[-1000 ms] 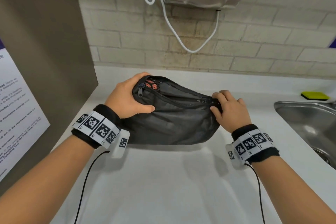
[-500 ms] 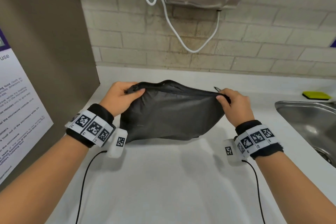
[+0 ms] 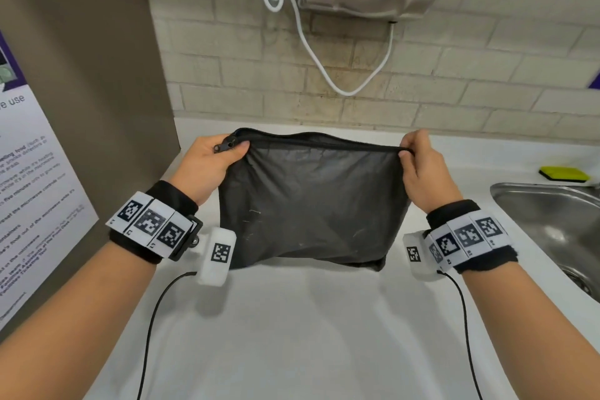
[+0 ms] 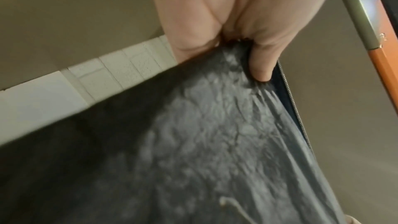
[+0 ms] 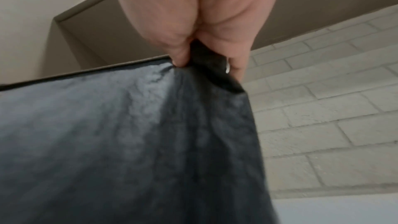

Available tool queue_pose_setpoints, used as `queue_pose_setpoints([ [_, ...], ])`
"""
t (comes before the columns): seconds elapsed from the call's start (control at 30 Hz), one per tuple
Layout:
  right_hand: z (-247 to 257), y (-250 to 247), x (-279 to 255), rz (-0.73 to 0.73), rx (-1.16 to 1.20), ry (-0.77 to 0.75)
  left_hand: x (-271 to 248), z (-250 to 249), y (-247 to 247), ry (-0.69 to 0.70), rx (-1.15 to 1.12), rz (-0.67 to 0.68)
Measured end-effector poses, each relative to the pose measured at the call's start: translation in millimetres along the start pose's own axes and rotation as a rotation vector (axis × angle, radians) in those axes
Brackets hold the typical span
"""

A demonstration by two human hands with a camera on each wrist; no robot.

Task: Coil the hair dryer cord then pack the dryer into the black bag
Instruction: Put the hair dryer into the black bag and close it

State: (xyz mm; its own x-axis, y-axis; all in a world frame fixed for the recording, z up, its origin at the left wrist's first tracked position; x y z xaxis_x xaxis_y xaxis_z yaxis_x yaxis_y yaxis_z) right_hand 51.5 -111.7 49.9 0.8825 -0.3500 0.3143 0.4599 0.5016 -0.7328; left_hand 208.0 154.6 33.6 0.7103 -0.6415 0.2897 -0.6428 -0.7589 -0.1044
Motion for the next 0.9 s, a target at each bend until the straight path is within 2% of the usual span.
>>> queue_pose_setpoints([
  [0.1,-2.3,-0.7,-2.8,0.128,-0.074,0.018,-2.2,1.6,-0.9,-0.004,-0.027,0.019],
  [0.23,9.3,4.9,0.4,0.333,-0.386,-0.027,-4.3,-0.3,2.7,0.005,-0.028,0.052],
  [0.33,25.5,26.9,-1.1,0.472,-0.252,-0.077,-4.9,-2.7,7.0,0.005,-0.004,0.061],
  [0.43,34.9,32.8,0.0,0.356,-0.048,-0.108,-5.0,-5.3,4.2,0.032,0.073,-0.015],
  [0.5,38.0,28.7,3.7,0.283,-0.038,-0.121,-5.9,-5.8,-0.3,0.074,0.06,-0.08],
  [0.6,44.6,31.0,5.3,0.257,-0.049,-0.144,-7.7,-7.0,-0.9,0.123,0.098,-0.121],
  [0.77,66.5,54.6,-1.0,0.23,0.099,-0.261,-7.9,-13.8,20.4,0.292,0.516,-0.193],
  [0.9,78.3,73.4,-3.4,0.215,0.154,-0.267,-9.3,-13.2,44.0,0.339,0.824,-0.092],
])
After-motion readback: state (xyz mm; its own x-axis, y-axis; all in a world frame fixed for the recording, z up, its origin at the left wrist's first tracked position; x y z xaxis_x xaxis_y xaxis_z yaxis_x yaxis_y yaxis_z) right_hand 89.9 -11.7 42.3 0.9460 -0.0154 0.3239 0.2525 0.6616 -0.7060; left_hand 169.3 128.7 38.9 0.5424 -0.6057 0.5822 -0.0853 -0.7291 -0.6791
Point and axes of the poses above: each hand's wrist, its own x-axis towards the middle knuckle, its own y-axis out of the palm, z = x × y, the point moved 2 cm from there along x, towards the middle knuckle, and after that the axes turned 12 degrees about z, right-handed, at the moved point
